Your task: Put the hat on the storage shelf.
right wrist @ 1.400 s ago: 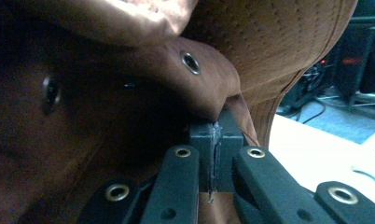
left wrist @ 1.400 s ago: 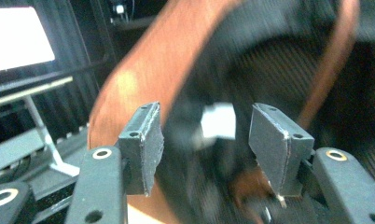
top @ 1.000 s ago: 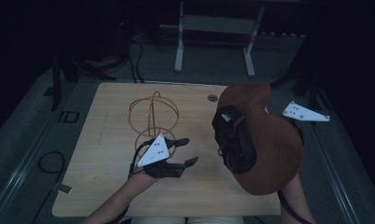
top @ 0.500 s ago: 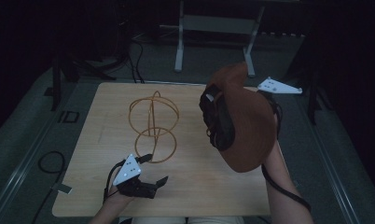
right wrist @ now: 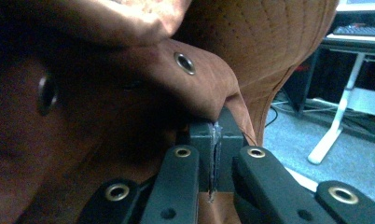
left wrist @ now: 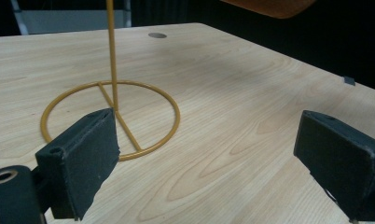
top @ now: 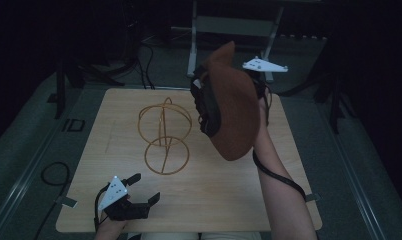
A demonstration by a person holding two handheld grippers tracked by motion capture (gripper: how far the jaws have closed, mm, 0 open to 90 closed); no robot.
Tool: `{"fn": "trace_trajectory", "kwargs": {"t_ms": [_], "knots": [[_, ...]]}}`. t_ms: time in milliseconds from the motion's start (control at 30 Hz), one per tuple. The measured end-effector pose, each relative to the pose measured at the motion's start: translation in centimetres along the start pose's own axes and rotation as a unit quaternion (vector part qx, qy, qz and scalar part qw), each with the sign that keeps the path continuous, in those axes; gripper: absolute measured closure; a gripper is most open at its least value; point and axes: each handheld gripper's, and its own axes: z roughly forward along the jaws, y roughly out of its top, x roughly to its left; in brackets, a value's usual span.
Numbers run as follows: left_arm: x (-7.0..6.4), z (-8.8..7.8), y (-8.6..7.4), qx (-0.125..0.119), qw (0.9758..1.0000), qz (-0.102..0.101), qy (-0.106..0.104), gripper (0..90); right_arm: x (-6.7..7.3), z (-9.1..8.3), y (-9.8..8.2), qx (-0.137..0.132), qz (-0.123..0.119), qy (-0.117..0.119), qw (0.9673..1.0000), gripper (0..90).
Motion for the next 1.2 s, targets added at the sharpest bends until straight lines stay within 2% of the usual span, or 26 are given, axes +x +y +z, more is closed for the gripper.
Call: {"fn": "trace_trajectory", "kwargs": {"t_ms": [100, 333, 467, 567, 733, 867, 933, 1000, 1067, 1167, 1200], "knots": [[0.1, -0.1, 0.0, -0.004, 1.0000, 0.001, 0.004, 7.2, 1.2, 1.8, 0.5, 0.002, -0.005, -0.004, 1.0000, 88.8], [0.8, -0.3, -0.2, -0.006, 0.9998, -0.011, 0.012, 7.5, 4.5, 4.9, 1.1, 0.012, -0.007, 0.025, 0.9996, 88.6], [0.8, -0.3, -0.2, -0.009, 0.9998, -0.012, 0.015, 7.6, 7.1, 6.8, 0.7, 0.035, -0.024, 0.061, 0.9972, 88.5], [0.8, -0.4, -0.1, -0.011, 0.9998, -0.011, 0.015, 7.6, 8.5, 8.0, 0.2, 0.056, -0.032, 0.076, 0.9950, 88.4], [1.0, -0.5, -0.2, -0.012, 0.9997, -0.015, 0.013, 7.6, 10.2, 9.6, -0.8, 0.090, -0.050, 0.092, 0.9905, 88.0], [1.0, -0.5, -0.2, -0.009, 0.9998, -0.014, 0.011, 7.6, 10.9, 10.2, -1.6, 0.097, -0.054, 0.102, 0.9886, 86.1], [1.0, -0.4, -0.3, -0.009, 0.9998, -0.014, 0.008, 7.6, 11.0, 10.4, -1.7, 0.102, -0.049, 0.115, 0.9869, 79.9], [1.0, -0.3, -0.4, -0.006, 0.9999, -0.012, 0.009, 7.6, 10.9, 10.6, -1.9, 0.108, -0.040, 0.137, 0.9838, 59.2], [0.9, -0.2, -0.5, -0.006, 0.9998, -0.014, 0.009, 7.6, 11.0, 10.9, -2.2, 0.122, -0.035, 0.155, 0.9797, 48.1], [1.0, -0.2, -0.6, -0.005, 0.9998, -0.014, 0.012, 7.6, 11.5, 10.8, -2.5, 0.119, -0.054, 0.146, 0.9806, 41.4], [1.0, -0.2, -0.7, -0.004, 0.9998, -0.012, 0.013, 7.6, 11.9, 10.7, -2.5, 0.116, -0.060, 0.145, 0.9808, 33.9]]}}
